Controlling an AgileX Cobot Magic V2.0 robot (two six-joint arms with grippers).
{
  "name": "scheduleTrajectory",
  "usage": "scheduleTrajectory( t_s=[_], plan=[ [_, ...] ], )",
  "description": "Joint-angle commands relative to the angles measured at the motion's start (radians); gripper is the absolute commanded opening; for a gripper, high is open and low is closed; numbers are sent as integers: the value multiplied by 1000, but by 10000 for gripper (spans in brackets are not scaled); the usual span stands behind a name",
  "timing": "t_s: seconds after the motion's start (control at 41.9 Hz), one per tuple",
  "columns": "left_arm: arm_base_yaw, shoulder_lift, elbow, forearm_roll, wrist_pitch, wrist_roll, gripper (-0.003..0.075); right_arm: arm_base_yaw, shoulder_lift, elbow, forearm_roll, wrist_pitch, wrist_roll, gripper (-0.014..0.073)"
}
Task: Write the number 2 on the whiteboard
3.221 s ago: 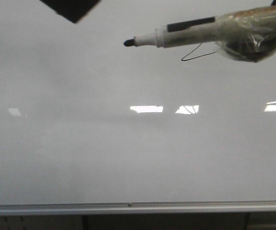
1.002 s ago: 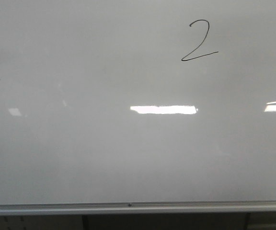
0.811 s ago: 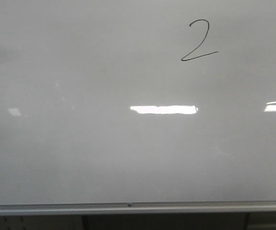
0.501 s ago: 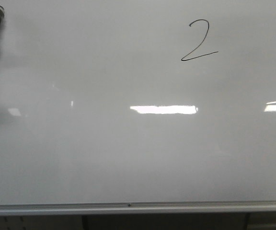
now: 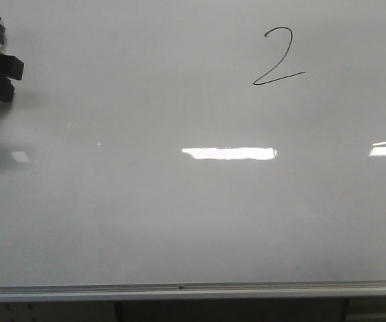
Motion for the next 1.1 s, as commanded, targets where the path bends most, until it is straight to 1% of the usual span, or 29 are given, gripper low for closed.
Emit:
scheduleTrajectory(
  t_s=[0.0,0.119,0.239,0.334,0.406,0.429,0.477,0.501,0.525,0.596,0.62,0.763,0.835,0.93,1.074],
  plan=[
    [4,-47,-26,7,-56,-11,415,-8,-12,-32,6,-49,4,442],
    [4,-107,-38,15,65,-11,398,-8,-12,-32,4,-70,65,442],
    [4,-200,-76,53,269,8,397,-8,-38,-24,4,-99,162,442],
    [4,-303,-121,49,448,89,397,-8,-75,11,4,-158,231,442],
    [-8,-372,-160,33,594,124,397,-8,-108,52,4,-207,237,442],
    [-11,-392,-175,16,653,144,397,-8,-118,68,4,-220,238,442],
    [-22,-438,-191,-26,730,184,397,-8,-144,90,4,-246,239,442],
    [-28,-465,-196,-60,782,234,397,-8,-159,108,4,-258,239,442],
    [-32,-486,-198,-86,807,263,397,-8,-171,115,4,-267,239,442],
    [-44,-555,-198,-164,864,326,397,-8,-212,149,4,-281,244,442],
    [-47,-575,-198,-178,874,329,397,-8,-223,158,4,-280,247,442],
    [-55,-698,-198,-182,949,331,397,-8,-302,200,-8,-266,269,442],
    [-55,-758,-192,-182,980,331,397,-8,-345,218,-51,-236,321,442],
    [-55,-833,-168,-182,985,318,397,-8,-393,229,-104,-178,401,442],
    [-55,-911,-119,-187,985,318,397,-8,-445,234,-158,-141,418,442]
  ],
)
